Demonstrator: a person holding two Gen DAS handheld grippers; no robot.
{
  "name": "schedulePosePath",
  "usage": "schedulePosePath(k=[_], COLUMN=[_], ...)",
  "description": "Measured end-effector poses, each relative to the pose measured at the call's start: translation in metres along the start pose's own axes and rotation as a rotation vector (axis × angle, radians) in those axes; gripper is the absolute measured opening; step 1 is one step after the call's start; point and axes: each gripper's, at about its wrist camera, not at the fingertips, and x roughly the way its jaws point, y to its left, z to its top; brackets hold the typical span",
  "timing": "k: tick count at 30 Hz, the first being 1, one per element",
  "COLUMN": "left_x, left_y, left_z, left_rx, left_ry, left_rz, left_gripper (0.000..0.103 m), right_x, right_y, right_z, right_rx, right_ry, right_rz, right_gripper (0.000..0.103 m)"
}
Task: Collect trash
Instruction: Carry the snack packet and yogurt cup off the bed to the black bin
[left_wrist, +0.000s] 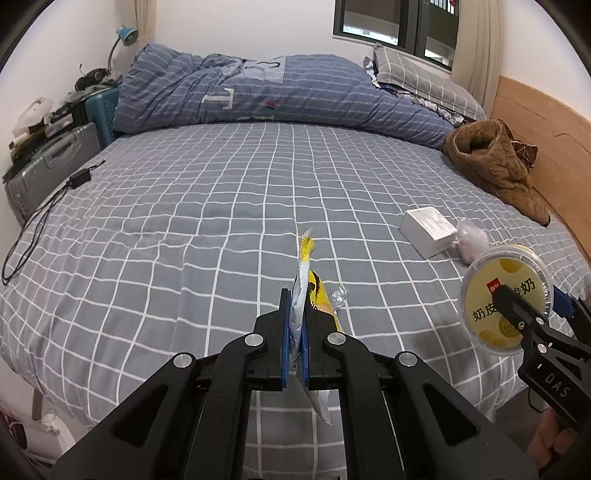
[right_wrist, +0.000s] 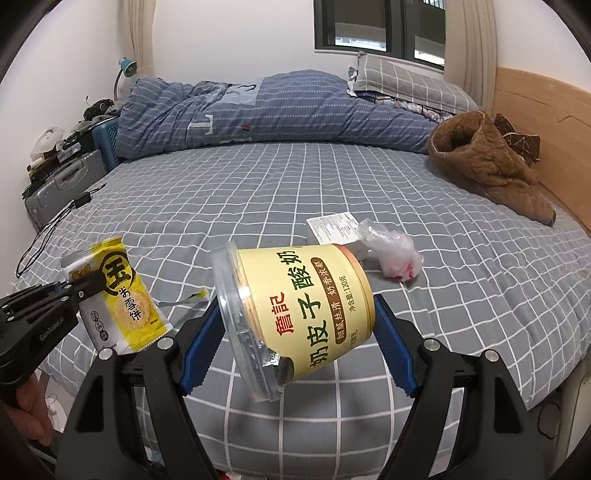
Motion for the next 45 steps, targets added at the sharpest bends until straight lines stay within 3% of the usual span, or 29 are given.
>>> schedulePosePath(k=[23,45], left_x=[-0.06,-0.104], left_y=[-0.006,-0.015], left_z=[-0.039,-0.096], left_rx=[-0.022,-0.011], left_ry=[-0.013,0.017], left_rz=[-0.029,-0.043], left_gripper=[0.004,0.004], right_x=[-0.055,-0.103], right_y=[0.011,0.025], right_z=[-0.032,-0.075], right_rx=[-0.003,-0.036], right_ry=[-0.011,0.001], right_rz=[0.005,0.022], right_gripper=[0.074,0.074])
